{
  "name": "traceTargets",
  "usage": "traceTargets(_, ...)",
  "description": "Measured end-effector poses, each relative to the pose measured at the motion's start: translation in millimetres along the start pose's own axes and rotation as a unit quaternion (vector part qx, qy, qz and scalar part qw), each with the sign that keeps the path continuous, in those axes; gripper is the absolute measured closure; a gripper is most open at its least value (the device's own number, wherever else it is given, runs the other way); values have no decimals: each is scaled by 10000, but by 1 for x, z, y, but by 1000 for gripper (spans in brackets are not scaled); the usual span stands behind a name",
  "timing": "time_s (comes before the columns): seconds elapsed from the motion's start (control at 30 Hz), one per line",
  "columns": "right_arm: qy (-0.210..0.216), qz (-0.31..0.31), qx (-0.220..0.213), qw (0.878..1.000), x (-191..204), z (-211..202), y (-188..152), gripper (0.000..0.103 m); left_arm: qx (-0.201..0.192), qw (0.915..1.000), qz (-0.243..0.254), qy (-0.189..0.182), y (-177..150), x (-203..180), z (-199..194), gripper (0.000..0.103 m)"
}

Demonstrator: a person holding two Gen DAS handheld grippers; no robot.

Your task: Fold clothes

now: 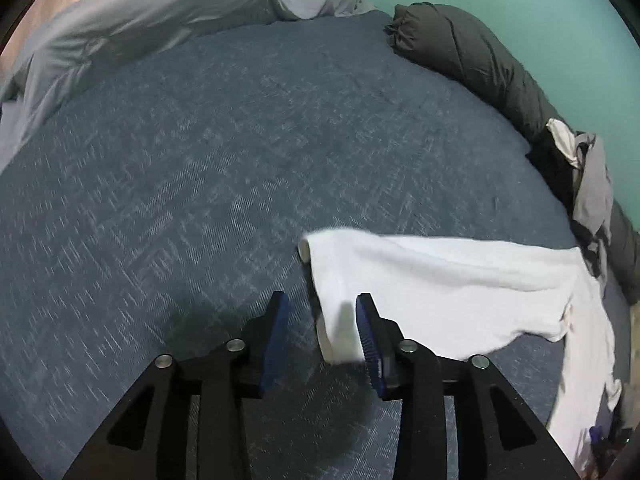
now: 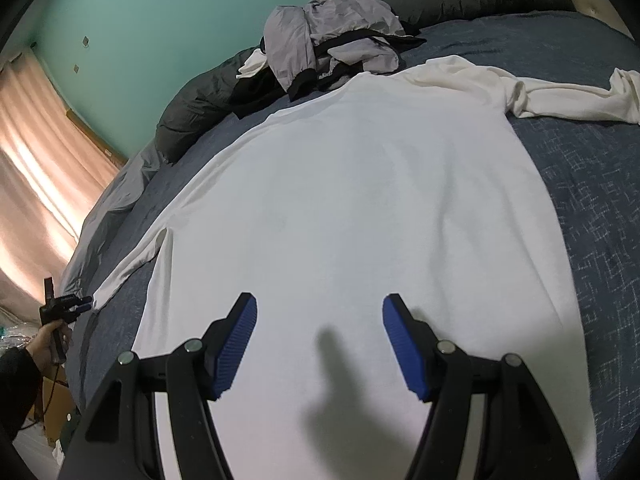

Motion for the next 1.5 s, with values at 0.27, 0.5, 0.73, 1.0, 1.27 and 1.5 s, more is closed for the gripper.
traceTargets(0.27,18,26,-48,10000,1,-3,1,37,320,9994,102,-131,-15,-8,17,94)
traceTargets(0.5,57,43,-33,10000,1,-1,1,37,98,9998,97,-145,8,-3,-18,98)
traceTargets(0.73,63,-6,-37,10000,3,-1,2,37,225,9989,139,393,16,15,-18,97)
traceTargets(1.0,36,16,-4,10000,1,2,1,37,708,9959,180,536,5,17,18,93)
traceTargets(1.27,28,-67,14,10000,6,3,-1,37,-96,9995,-154,274,30,25,-8,81)
traceTargets(1.5,-64,-101,14,9999,5,4,-1,37,-120,9990,-421,43,56,27,11,75)
Point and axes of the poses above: each gripper's, at about its wrist camera, not at the fingertips, and z roughly the way its jaws point, x to its left, y to its top, the point moved 7 cm from there along z, roughly the way its jaws point, and after that the axes turned 10 degrees about x, right-handed, at the moved point
